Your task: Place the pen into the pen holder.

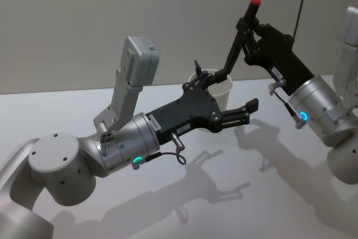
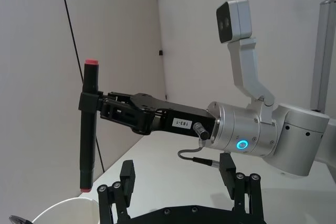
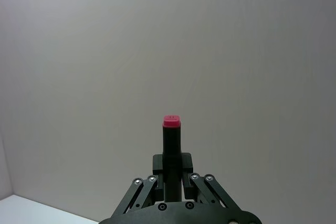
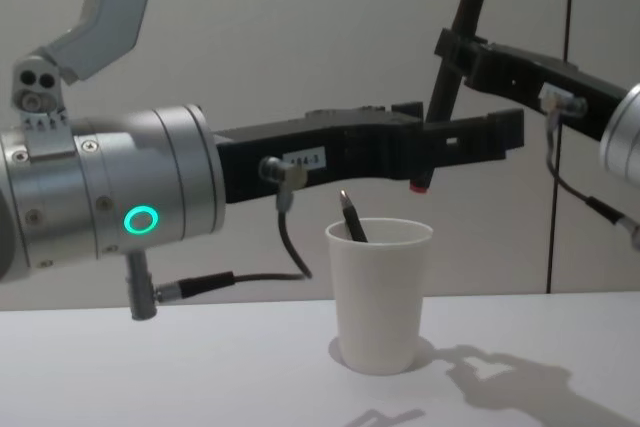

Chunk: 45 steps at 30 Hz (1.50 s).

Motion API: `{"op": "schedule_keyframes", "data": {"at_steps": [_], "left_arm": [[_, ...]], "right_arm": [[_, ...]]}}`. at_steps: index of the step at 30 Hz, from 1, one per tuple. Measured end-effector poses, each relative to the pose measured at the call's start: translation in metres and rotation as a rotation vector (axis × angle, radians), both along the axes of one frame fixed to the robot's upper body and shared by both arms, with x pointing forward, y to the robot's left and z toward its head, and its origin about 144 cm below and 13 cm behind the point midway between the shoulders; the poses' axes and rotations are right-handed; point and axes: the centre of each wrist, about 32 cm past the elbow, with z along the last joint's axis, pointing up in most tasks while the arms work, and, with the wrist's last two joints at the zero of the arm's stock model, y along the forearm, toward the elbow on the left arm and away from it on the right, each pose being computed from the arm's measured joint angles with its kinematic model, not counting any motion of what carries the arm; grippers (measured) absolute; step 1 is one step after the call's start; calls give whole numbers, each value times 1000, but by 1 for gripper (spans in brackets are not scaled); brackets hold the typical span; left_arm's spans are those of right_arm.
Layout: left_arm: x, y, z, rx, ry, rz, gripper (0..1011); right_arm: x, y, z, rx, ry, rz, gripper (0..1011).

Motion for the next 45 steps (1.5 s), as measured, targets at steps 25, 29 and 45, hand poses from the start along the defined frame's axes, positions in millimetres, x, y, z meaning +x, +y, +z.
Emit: {"op": "schedule_keyframes", "data": {"at_steps": [25,29,45], "left_arm": [[0,0,0,0,0,0,1001],[0,0,0,0,0,0,1001],[0,0,0,0,0,0,1001]], "right_arm": [[16,19,-20,-80,27,24,184],[19,23,-25,-89,34,28,184],[23,31,-36,-106,54,35,341]]}}
